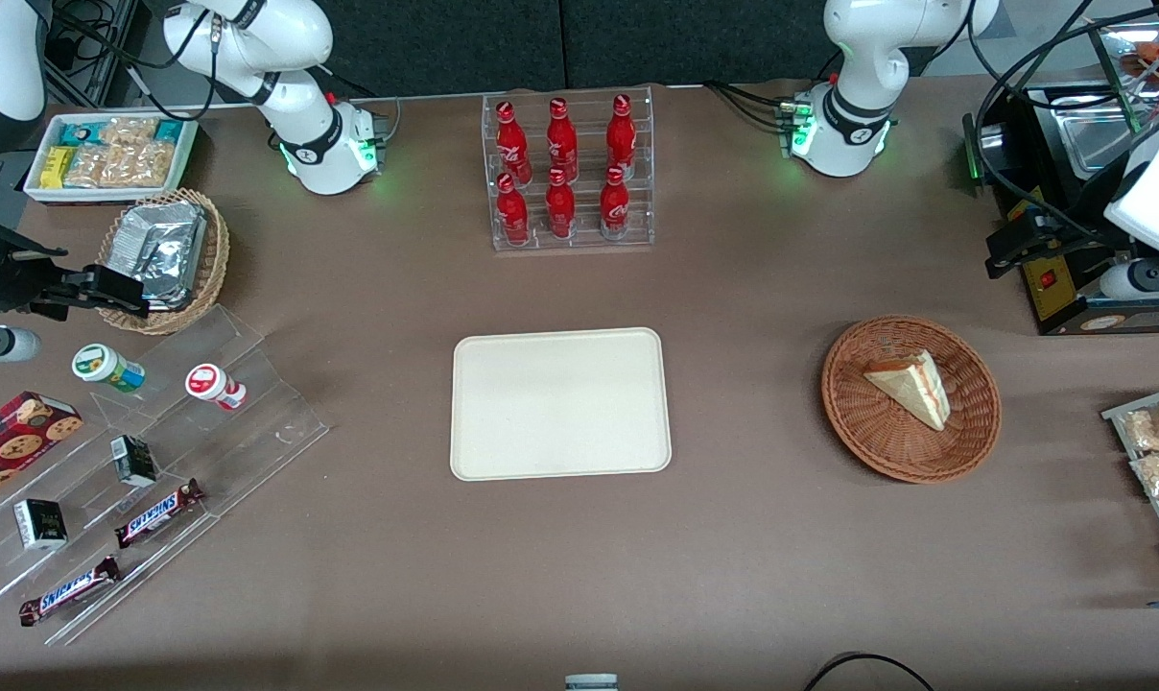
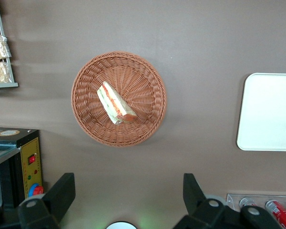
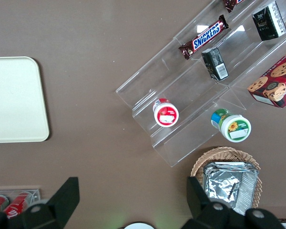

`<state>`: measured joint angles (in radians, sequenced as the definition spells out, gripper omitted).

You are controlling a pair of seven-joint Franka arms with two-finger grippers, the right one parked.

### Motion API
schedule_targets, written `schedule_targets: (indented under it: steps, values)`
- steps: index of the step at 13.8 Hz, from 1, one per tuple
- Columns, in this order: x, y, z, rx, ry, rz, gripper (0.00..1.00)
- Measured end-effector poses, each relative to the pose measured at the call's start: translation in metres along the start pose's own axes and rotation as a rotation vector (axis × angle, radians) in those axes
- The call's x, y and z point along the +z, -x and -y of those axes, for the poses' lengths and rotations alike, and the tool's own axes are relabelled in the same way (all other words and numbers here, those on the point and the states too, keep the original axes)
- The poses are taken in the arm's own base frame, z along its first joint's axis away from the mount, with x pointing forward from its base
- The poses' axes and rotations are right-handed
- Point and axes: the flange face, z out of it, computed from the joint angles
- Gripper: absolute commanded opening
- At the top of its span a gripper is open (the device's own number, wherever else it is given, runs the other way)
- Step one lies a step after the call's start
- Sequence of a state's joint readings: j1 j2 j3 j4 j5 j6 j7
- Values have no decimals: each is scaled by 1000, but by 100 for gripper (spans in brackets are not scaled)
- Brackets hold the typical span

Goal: Place sandwich from basket to tray
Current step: 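Move the left gripper down over the wrapped sandwich in the wicker basket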

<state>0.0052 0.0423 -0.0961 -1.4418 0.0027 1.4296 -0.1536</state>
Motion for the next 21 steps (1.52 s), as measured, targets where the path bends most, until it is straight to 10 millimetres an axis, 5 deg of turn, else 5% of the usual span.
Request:
schedule_targets:
  steps: [7,15,21]
  values:
    - [16,-12,8,-11,-13,29,100]
    - [122,-71,59,-238,-35,136,100]
    - [208,-83,75,-580,-36,89,100]
